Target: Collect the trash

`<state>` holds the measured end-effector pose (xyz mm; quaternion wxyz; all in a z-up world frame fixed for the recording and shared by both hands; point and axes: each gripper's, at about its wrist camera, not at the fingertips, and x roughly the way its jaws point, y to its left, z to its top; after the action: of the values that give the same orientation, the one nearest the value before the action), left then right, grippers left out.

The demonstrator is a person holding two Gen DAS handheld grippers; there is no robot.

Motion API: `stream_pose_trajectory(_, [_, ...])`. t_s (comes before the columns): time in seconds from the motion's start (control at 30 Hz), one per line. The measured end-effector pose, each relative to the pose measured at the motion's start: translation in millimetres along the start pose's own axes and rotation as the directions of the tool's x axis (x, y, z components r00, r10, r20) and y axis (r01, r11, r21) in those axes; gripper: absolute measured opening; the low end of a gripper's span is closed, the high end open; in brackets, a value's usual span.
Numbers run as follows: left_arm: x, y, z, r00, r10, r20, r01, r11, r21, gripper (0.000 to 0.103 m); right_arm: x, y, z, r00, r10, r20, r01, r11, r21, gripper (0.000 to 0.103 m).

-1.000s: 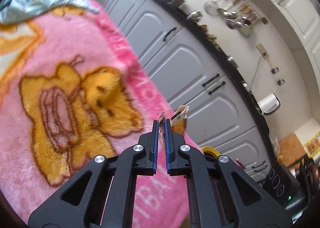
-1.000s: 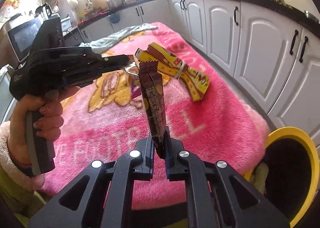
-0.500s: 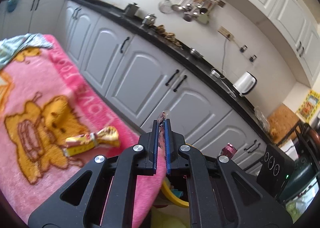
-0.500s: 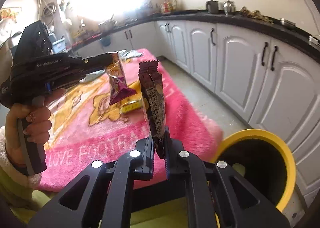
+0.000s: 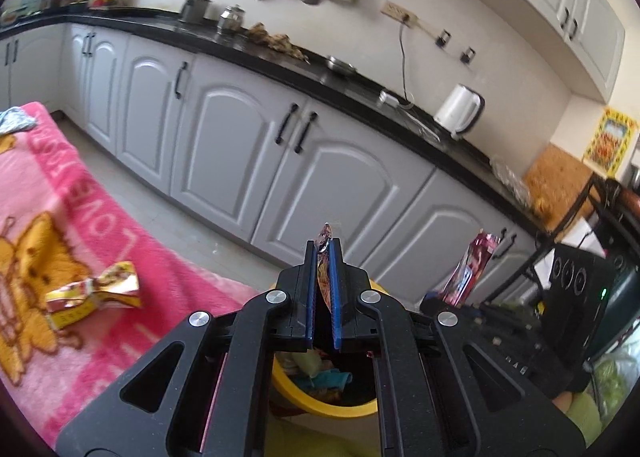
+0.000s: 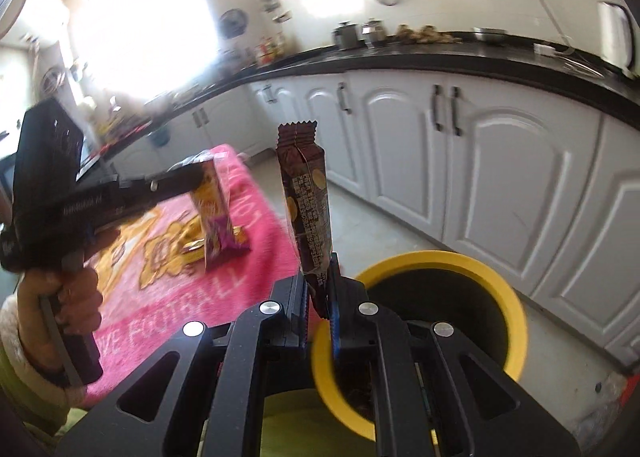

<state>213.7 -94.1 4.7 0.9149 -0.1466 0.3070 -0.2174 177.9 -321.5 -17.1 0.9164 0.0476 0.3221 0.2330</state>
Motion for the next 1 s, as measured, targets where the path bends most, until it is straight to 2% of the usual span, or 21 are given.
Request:
stream_pose_trajectory(0.3, [57.8, -26.2, -22.3, 0.996, -0.001, -0.089, 0.008, 0.997, 0.071, 0.003, 3.5, -54.5, -15.5, 0.999, -0.047, -0.027, 0.049, 0.993, 0.104, 0.009])
stream_pose_trajectory(0.53, [88.2, -26.8, -34.5, 0.989, -0.006, -0.147, 0.017, 0.997, 0.072, 0.004, 20.4, -67.9, -25.3, 0.996, -0.053, -0.071, 0.062, 0.988, 0.141, 0.010])
stream_pose_trajectory(0.6, [93.4, -25.1, -37.2, 0.987, -0.004, -0.159, 0.015, 0.998, 0.068, 0.012, 22.5, -70.8, -28.6, 0.995, -0.062, -0.078, 0.074, 0.985, 0.156, 0.016])
stream_pose_trajectory(0.67, [96.9, -22.7, -39.9, 0.985, -0.004, -0.175, 0.015, 0.998, 0.060, 0.030, 23.8, -74.2, -28.5, 0.994, -0.069, -0.082, 0.082, 0.982, 0.172, 0.035])
stream_pose_trajectory(0.7, [97.0, -21.6, -41.0, 0.984, -0.005, -0.178, 0.015, 0.998, 0.058, 0.032, 22.6, -75.3, -29.9, 0.994, -0.074, -0.080, 0.087, 0.980, 0.177, 0.040])
stream_pose_trajectory(0.8, [93.8, -19.3, -42.8, 0.984, 0.002, -0.180, 0.008, 0.999, 0.053, 0.043, 17.0, -74.2, -30.2, 0.994, -0.085, -0.070, 0.096, 0.979, 0.179, 0.041])
stream_pose_trajectory(0.9, [85.7, -17.9, -41.1, 0.986, 0.002, -0.168, 0.007, 0.999, 0.051, 0.050, 8.7, -68.8, -28.5, 0.994, -0.094, -0.048, 0.101, 0.981, 0.168, 0.048])
stream_pose_trajectory(1.0, [77.1, -17.5, -38.3, 0.988, 0.008, -0.155, 0.000, 0.999, 0.051, 0.059, 1.6, -62.5, -27.3, 0.995, -0.099, -0.029, 0.102, 0.983, 0.155, 0.050])
